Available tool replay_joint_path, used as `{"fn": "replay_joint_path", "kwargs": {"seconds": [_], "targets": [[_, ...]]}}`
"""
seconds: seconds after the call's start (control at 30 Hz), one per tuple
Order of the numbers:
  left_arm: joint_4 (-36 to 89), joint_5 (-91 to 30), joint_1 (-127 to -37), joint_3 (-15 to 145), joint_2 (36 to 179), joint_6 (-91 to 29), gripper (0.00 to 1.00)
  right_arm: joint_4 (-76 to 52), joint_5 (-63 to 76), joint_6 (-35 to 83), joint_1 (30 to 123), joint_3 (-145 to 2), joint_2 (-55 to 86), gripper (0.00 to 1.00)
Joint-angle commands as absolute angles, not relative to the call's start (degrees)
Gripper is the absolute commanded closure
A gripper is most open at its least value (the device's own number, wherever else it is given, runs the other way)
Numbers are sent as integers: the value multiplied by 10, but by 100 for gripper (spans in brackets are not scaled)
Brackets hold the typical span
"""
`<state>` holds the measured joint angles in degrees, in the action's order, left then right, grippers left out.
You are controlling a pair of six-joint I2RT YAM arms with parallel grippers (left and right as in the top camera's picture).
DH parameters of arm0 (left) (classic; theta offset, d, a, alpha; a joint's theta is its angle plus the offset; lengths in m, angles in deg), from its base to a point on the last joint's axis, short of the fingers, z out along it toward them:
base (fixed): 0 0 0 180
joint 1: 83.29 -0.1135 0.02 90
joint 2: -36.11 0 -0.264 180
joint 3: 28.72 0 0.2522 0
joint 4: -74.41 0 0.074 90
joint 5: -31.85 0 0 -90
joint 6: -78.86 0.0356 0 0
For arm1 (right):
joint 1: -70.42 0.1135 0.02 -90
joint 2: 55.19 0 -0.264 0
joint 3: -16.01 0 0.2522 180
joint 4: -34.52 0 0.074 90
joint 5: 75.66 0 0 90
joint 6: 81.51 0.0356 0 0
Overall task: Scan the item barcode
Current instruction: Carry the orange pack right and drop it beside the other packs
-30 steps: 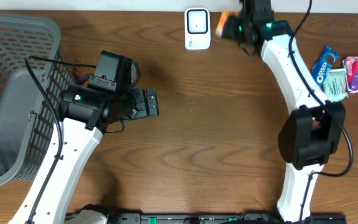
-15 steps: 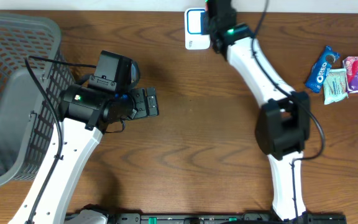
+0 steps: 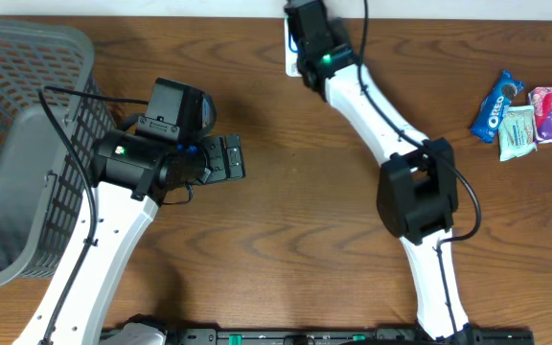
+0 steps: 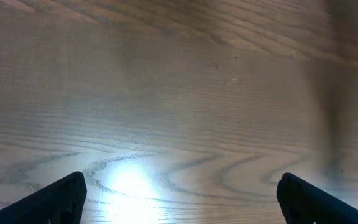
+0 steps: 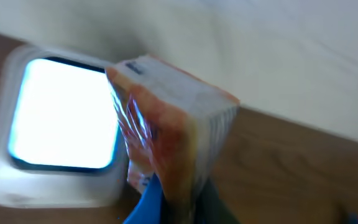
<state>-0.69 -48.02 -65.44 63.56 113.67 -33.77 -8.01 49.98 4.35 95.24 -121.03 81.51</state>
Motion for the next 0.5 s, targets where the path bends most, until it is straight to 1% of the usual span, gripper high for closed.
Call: {"fn": "replay_joint_path", "kwargs": {"seconds": [0.0, 0.13, 0.23, 0.37, 0.47], "targets": [[-8, -488, -656, 639, 1136, -337, 2, -142, 551, 88, 905, -1244, 803, 99], [-8, -488, -656, 639, 1136, -337, 2, -252, 598, 176, 837, -1244, 803, 99], [-8, -488, -656, 639, 1136, -337, 2, -323, 599, 228, 781, -1244, 803, 99], [-8, -488, -656, 639, 1136, -337, 2, -396, 593, 268, 716, -1244, 804, 99], [-8, -488, -656, 639, 1136, -337, 2, -426, 562, 276, 672, -1244, 804, 99]]}}
